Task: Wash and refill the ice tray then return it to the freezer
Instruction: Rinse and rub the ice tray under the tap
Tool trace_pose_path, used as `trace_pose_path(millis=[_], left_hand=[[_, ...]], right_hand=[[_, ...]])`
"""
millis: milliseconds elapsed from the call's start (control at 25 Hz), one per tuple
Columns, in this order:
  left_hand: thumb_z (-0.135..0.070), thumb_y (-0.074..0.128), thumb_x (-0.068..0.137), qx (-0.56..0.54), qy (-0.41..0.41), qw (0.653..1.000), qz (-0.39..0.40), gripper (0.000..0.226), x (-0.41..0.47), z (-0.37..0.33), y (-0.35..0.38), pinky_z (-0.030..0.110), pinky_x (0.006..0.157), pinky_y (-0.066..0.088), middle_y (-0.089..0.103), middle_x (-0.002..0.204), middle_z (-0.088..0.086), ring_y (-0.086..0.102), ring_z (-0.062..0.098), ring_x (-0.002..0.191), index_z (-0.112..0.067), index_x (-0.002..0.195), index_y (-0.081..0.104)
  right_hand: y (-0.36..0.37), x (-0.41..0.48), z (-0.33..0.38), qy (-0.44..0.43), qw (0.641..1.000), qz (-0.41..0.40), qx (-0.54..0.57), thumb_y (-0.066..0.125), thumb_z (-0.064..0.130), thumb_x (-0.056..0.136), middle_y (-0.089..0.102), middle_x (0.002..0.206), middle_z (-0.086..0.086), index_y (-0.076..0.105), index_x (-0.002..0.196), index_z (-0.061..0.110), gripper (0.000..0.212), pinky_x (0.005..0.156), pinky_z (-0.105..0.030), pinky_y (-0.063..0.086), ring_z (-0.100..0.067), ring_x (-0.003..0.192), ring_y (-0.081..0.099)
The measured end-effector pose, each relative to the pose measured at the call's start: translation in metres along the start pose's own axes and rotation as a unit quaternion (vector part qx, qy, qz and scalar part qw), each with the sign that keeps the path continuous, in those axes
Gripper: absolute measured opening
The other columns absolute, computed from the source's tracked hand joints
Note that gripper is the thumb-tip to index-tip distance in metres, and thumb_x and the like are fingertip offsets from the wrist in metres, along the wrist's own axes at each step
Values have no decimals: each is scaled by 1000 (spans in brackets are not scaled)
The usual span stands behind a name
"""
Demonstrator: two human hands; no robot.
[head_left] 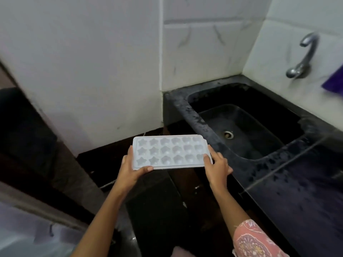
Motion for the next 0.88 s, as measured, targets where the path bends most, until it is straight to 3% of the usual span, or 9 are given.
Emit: trace_pose_path(millis=[320, 480, 600, 680, 800, 880], left_hand=[[-63, 71, 52, -5, 42, 989, 139, 98, 89, -25, 61, 39, 101, 40, 45, 128, -1, 42, 18, 121, -33, 138, 36], [-63, 76, 55, -34, 52, 979, 196, 93, 141, -36, 103, 42, 102, 42, 45, 131, 1, 45, 18, 123, -41, 136, 36], [-57, 75, 57, -46, 64, 970, 229, 90, 179, -54, 135, 33, 100, 41, 41, 132, -1, 42, 13, 122, -45, 136, 34], [-56, 76, 57, -44, 76, 963, 256, 88, 207, -66, 159, 40, 103, 40, 42, 131, -2, 43, 13, 123, -47, 135, 35], [-55, 74, 54, -36, 97, 950, 296, 86, 245, -87, 189, 24, 95, 43, 45, 126, -8, 44, -1, 116, -45, 131, 38], [-55, 74, 52, -34, 99, 943, 317, 89, 264, -99, 212, 18, 90, 44, 44, 125, -7, 45, 2, 113, -40, 133, 38]], right_hand=[[-38, 35, -24, 82, 990, -110, 17, 45, 23, 94, 56, 116, -5, 49, 135, 24, 41, 100, -35, 13, -22, 119, 42], [-55, 68, -38, 113, 982, -150, 20, 46, 22, 94, 57, 116, -6, 50, 134, 25, 41, 99, -36, 16, -26, 115, 46], [-64, 100, -51, 139, 976, -167, 29, 46, 23, 94, 56, 118, -6, 47, 136, 26, 42, 99, -36, 16, -26, 115, 47], [-69, 123, -59, 152, 970, -183, 39, 46, 24, 94, 56, 117, -6, 47, 136, 26, 42, 100, -37, 16, -25, 115, 47], [-77, 155, -67, 168, 963, -205, 47, 46, 24, 94, 56, 118, -6, 48, 136, 27, 42, 100, -37, 17, -26, 115, 48], [-85, 171, -71, 178, 958, -219, 56, 47, 25, 94, 55, 120, -5, 47, 137, 27, 42, 101, -37, 17, -26, 118, 46]])
Point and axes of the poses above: each hand's wrist, its own x-axis towards the middle knuckle, its own y-axis out of the palm, z = x × y, the point moved 5 cm from there along x, towards the middle knuckle
